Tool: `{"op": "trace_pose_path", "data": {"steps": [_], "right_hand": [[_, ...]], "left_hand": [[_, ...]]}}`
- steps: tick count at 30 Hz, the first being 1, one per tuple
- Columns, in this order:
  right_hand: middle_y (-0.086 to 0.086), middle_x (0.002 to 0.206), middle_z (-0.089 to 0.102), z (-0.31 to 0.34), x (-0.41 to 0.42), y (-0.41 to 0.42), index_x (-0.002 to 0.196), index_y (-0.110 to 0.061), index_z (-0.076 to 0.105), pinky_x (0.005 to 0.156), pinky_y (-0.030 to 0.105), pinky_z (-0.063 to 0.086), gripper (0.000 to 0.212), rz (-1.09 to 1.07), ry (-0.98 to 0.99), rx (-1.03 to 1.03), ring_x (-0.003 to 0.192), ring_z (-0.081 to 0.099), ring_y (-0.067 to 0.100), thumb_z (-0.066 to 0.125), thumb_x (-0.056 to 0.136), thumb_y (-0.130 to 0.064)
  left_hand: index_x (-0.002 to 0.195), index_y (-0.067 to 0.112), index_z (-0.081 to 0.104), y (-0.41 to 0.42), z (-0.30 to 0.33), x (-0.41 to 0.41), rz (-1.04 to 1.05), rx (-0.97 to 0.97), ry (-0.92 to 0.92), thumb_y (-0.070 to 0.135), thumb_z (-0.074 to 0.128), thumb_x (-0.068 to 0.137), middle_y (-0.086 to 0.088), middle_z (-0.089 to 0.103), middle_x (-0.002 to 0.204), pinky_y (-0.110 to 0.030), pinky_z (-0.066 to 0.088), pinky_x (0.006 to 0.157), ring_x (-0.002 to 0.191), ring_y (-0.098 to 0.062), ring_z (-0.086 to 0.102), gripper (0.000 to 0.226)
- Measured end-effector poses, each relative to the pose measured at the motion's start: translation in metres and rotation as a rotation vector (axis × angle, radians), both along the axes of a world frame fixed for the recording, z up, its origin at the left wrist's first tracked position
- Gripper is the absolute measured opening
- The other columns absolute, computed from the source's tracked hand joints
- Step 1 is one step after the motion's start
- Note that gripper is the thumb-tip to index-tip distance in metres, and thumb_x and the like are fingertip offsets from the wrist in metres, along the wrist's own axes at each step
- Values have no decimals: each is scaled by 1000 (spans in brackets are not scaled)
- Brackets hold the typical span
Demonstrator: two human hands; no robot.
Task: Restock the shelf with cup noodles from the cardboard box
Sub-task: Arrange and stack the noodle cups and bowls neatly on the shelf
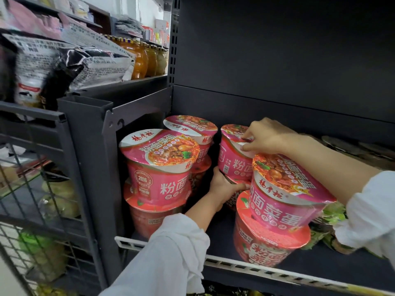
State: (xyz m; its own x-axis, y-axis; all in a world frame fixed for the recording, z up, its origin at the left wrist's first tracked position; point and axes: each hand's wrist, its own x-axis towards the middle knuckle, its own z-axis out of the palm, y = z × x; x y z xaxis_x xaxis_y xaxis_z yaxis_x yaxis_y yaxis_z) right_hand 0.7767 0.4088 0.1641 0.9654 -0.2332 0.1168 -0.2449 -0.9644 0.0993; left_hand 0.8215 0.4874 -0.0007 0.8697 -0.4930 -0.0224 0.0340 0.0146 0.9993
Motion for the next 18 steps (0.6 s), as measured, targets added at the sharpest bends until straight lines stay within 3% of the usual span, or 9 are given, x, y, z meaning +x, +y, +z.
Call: {"op": "trace_pose_path", "data": {"steps": [3, 6, 8, 11, 13, 15, 17, 18], "right_hand": [[9, 105, 69, 1, 1, 7, 110, -13, 69, 71, 34, 54, 38, -12, -17, -83, 88, 66, 26, 64, 83, -38], [7, 101, 70, 3, 2, 6, 107, -14, 70, 69, 32, 51, 37, -24, -28, -157, 86, 66, 26, 63, 83, -42], [5, 99, 70, 3, 2, 4, 105, -17, 70, 66, 30, 48, 36, -24, -16, -203, 85, 66, 24, 62, 83, -45], [1, 83, 67, 5, 3, 2, 89, -17, 67, 61, 28, 46, 26, -21, 40, -282, 75, 63, 22, 64, 84, -42], [0, 71, 57, 7, 3, 2, 76, -16, 57, 56, 27, 42, 23, -30, 73, -343, 65, 56, 19, 63, 86, -36], [0, 68, 52, 6, 2, 2, 70, -16, 50, 50, 26, 37, 25, -26, 119, -418, 58, 51, 17, 60, 89, -30], [0, 69, 50, 3, 2, 2, 74, -15, 50, 47, 25, 35, 22, -11, 150, -454, 58, 50, 16, 55, 92, -26], [0, 70, 50, 1, 2, 2, 77, -15, 51, 46, 24, 35, 18, 2, 153, -448, 58, 51, 16, 54, 92, -25]], "left_hand": [[135, 15, 30, -4, -2, -5, 89, 12, 7, 15, 88, 61, -4, 52, 129, -33, 44, 98, 120, -19, 52, 94], [137, 10, 29, -3, 0, -1, 149, 25, 13, 16, 86, 64, -7, 49, 134, -35, 42, 104, 124, -21, 49, 92], [137, 6, 35, 2, 2, 6, 147, 81, 40, 18, 77, 75, -9, 49, 135, -33, 40, 103, 125, -23, 49, 76], [109, 4, 56, 0, 8, 13, 178, 160, 71, 28, 66, 85, -9, 61, 116, -31, 48, 90, 107, -24, 59, 35], [111, -2, 56, -8, 10, 17, 180, 201, 131, 31, 53, 91, -17, 64, 113, -37, 53, 88, 103, -31, 63, 38], [108, -1, 57, -11, 12, 19, 102, 209, 168, 27, 43, 96, -17, 68, 94, -31, 57, 70, 81, -26, 69, 34], [97, 4, 57, -6, 17, 17, 38, 162, 214, 24, 38, 99, -7, 61, 64, -16, 45, 41, 42, -8, 57, 28], [94, 4, 56, -4, 18, 17, 28, 136, 245, 22, 37, 100, -4, 58, 54, -13, 39, 35, 32, -4, 50, 27]]}}
